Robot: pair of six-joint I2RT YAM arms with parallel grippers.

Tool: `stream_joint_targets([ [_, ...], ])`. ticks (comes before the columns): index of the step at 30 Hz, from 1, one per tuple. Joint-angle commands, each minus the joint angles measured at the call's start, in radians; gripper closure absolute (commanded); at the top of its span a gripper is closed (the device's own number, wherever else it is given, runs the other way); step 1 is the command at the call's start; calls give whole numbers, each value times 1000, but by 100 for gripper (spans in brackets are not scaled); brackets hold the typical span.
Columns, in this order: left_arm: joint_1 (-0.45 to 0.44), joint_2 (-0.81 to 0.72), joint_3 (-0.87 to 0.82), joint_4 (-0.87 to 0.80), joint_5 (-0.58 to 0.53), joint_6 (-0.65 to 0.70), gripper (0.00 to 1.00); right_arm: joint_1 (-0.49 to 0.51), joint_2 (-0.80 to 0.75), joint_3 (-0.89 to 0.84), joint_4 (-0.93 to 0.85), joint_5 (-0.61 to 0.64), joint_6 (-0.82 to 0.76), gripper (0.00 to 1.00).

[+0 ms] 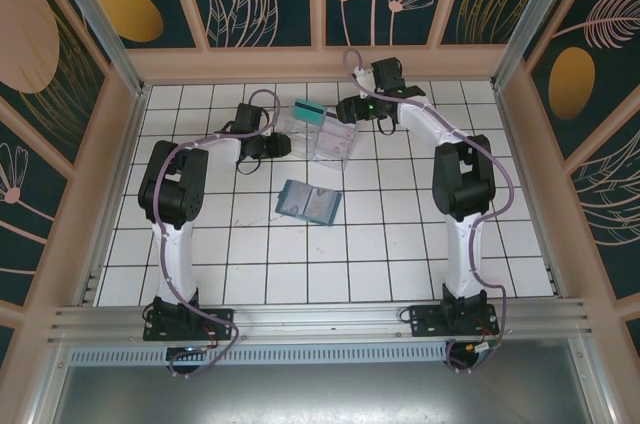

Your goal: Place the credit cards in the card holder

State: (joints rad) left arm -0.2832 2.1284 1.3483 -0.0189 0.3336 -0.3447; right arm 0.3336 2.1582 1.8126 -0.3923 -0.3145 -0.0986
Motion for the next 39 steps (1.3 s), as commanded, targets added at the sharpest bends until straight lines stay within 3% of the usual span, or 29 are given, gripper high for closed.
stream_joint_targets([
  [1,-2,-20,-6,-50,22,-7,58,11,19,39,-42,1,-17,24],
  [18,0,-19,-8,-51,25,-6,58,18,94,87,-82,58,-36,24],
  [27,0,-16,-6,-52,27,-6,58,16,29,67,-29,73,-26,35],
  [39,0,-20,-11,-52,27,-4,59,6,-23,40,23,42,-4,38],
])
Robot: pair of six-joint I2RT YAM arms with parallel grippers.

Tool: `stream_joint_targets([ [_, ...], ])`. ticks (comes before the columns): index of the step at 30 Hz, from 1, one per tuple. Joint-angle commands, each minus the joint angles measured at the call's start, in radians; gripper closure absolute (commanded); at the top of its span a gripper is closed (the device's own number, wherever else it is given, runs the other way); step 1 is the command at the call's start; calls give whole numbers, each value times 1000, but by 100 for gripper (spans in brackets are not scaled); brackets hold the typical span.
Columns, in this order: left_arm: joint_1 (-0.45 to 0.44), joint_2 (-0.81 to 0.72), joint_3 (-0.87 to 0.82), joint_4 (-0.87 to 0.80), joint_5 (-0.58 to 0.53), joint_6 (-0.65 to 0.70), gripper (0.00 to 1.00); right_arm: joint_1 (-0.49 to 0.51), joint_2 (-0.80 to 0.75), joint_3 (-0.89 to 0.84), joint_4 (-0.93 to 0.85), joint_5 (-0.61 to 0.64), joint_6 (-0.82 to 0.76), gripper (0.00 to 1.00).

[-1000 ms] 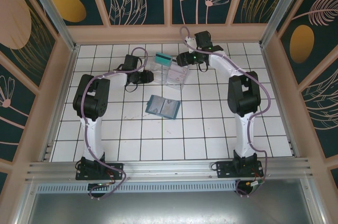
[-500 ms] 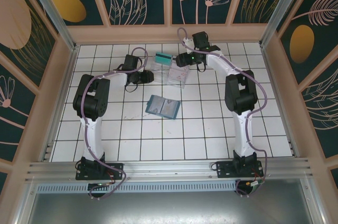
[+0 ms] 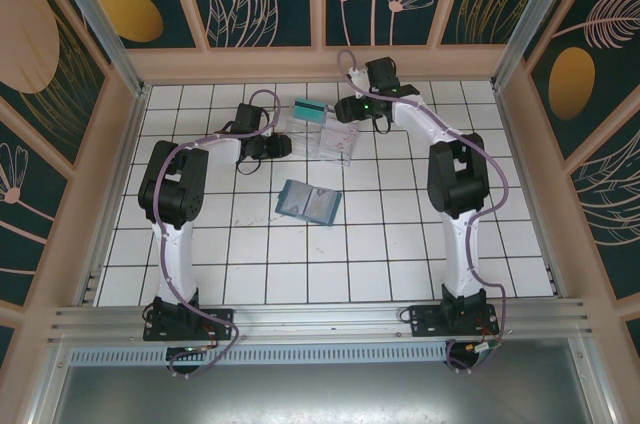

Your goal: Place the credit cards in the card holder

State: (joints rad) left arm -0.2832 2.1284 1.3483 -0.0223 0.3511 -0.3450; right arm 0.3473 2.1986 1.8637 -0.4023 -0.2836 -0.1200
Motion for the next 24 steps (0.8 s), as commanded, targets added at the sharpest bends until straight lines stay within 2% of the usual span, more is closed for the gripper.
stream_joint_targets([
  [1,0,-19,-11,-48,9,-4,59,-9,-62,-13,34,11,17,39],
  [8,-2,-20,-12,-45,8,-5,59,-14,-62,-22,35,-18,11,44],
  [14,-1,-16,-15,-42,11,-8,59,4,-45,-21,-16,-65,-44,28],
  [19,-1,-15,-17,-38,17,-12,59,4,-28,-22,-13,-45,-38,26],
  [24,0,-20,-21,-38,16,-12,59,2,33,47,-53,0,-36,26],
])
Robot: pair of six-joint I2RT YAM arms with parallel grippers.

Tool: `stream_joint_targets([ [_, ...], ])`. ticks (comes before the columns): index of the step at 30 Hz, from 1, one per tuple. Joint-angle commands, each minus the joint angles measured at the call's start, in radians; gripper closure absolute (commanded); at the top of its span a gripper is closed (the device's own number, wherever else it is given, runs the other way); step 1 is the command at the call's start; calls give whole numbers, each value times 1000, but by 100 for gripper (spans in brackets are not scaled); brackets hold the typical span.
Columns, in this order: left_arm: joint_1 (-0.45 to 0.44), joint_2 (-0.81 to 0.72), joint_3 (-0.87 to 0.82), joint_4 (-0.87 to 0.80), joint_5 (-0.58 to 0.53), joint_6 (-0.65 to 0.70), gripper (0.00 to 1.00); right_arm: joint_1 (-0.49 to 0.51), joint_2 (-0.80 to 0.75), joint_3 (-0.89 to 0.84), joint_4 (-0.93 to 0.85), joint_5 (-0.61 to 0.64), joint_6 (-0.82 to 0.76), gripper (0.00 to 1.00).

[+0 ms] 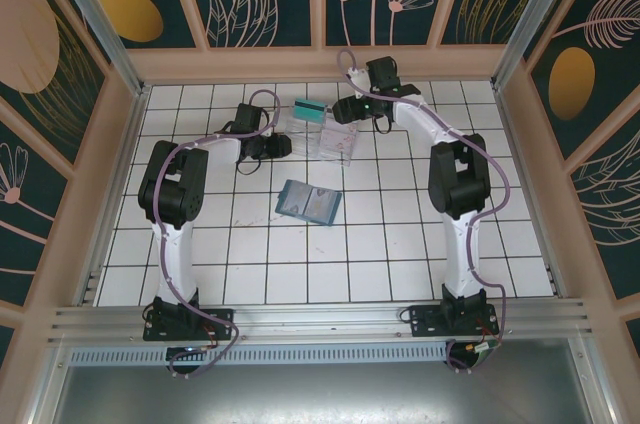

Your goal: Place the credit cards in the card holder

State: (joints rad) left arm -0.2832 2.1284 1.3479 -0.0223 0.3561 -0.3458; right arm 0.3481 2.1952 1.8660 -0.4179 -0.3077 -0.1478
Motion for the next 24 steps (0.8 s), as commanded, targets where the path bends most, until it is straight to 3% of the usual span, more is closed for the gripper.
stream_joint_targets([
  [1,0,-21,-21,-38,9,-10,59,0,52,63,-51,28,-8,26],
  [8,-1,-19,-32,-29,12,-12,59,0,81,83,-62,42,-12,28],
  [21,-1,-26,-38,-26,17,-14,59,-31,-6,48,15,21,18,52],
  [24,-1,-28,-35,-33,12,-9,59,-36,-25,27,39,4,30,53],
])
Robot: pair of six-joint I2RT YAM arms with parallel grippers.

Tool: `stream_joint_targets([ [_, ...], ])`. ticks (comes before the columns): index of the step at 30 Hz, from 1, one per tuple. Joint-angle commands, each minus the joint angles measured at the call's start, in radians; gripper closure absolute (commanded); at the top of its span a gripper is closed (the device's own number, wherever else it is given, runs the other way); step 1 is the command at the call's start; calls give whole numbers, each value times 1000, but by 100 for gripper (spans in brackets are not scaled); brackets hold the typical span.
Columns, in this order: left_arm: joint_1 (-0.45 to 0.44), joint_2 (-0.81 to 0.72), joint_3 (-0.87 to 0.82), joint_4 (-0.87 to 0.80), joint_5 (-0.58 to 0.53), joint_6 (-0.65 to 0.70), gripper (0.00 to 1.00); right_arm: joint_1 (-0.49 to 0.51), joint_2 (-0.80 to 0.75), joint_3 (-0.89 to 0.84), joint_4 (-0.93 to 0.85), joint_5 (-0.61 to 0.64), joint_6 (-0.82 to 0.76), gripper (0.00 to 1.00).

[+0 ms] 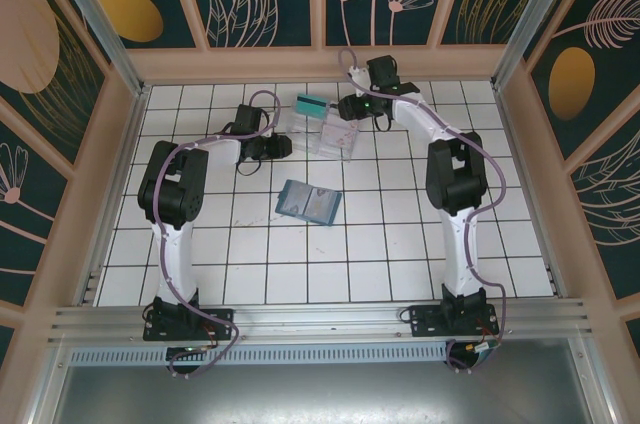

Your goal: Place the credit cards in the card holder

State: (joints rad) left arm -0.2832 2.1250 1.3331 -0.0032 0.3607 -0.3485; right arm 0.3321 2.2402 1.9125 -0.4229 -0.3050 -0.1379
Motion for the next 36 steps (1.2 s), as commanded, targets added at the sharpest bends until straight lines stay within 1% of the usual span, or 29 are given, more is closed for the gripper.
stream_joint_targets([
  [1,0,-24,-20,-53,7,-5,59,-22,-76,-26,55,-8,24,53],
  [9,0,-19,-17,-52,9,-8,59,-33,-80,-33,56,-26,29,60],
  [12,1,-19,-17,-52,9,-7,59,-37,-79,-31,53,-29,27,64],
  [14,-1,-19,-17,-52,9,-8,59,-37,-81,-33,55,-35,28,68],
  [21,-1,-19,-12,-54,9,-10,59,-38,-87,-36,55,-51,26,75],
  [29,-1,-17,-6,-58,11,-10,59,-40,-87,-29,38,-60,9,77],
  [36,0,-17,-5,-64,9,-5,59,-54,-87,-43,30,-54,4,75],
])
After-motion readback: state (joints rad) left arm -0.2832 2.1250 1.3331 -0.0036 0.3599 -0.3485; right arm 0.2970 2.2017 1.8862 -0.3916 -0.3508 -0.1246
